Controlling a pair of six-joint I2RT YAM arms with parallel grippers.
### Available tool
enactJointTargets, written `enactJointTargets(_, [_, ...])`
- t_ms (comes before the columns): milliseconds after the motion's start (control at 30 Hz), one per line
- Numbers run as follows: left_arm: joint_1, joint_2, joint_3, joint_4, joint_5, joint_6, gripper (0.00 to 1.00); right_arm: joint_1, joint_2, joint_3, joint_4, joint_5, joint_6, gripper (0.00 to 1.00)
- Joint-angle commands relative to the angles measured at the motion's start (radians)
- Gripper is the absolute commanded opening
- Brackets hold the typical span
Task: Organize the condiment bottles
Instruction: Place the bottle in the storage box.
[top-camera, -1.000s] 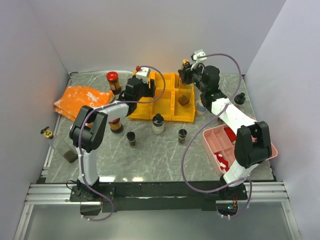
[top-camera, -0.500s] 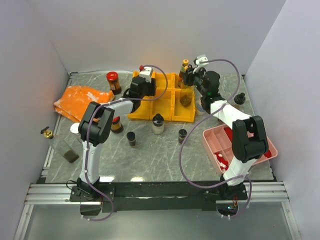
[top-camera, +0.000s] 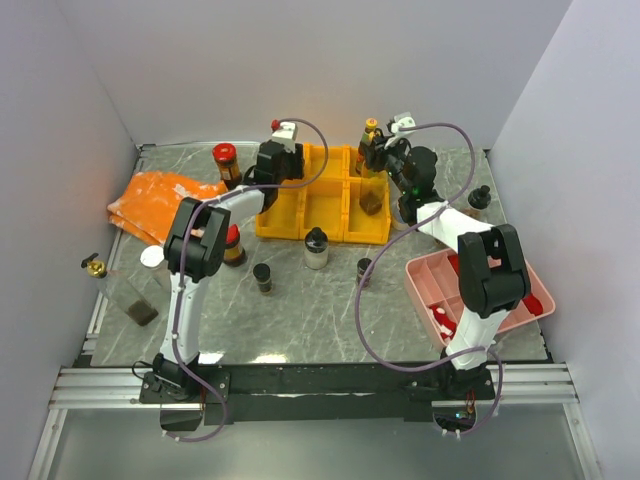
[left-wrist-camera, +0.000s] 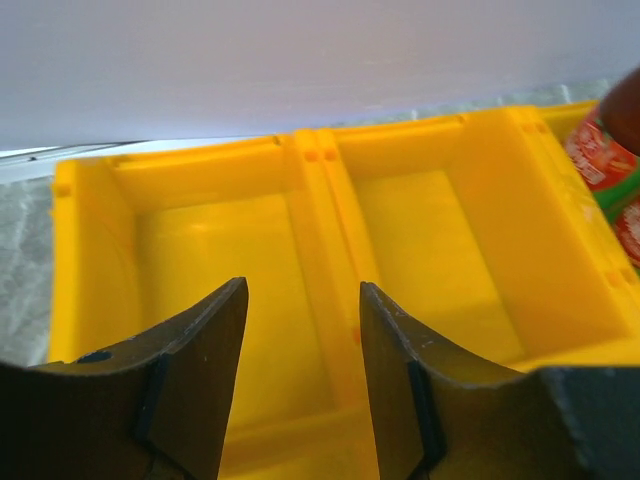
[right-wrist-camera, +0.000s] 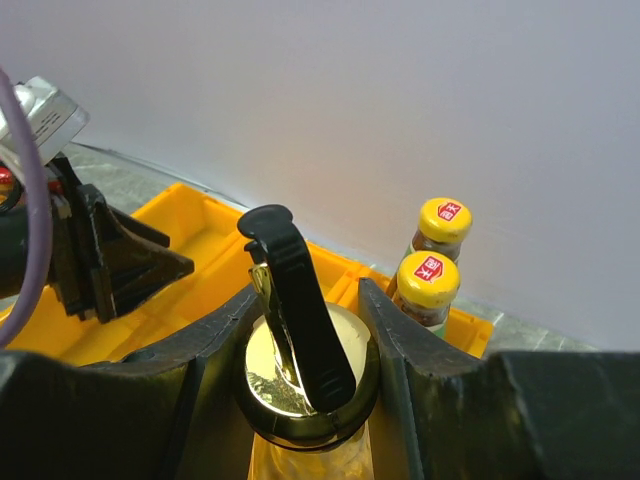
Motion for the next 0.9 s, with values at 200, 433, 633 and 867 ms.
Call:
enactJointTargets(200, [0.018,0.008,0.118,-0.027,0.052,0.011,0.65,-0.010,0.005,0.042,0.179,0.002,0.004,0.00])
enactJointTargets(433, [0.015,-0.196,0.045,-0.148,-0.020,-0.055,0.58,-0.008,-0.002,0.024,0.196,0.007,0.012,0.00])
enactJointTargets(633, [0.012,-0.276,-0.024,-0.353,-0.095,-0.080,0.14,-0.010,-0.011,0.024,0.184,0.004,0.028,0.00])
enactJointTargets(867, [0.012,-0.264,-0.069,-0.433,-0.096,-0.124,0.01,-0.008,-0.008,0.018,0.192,0.000,0.058,0.00])
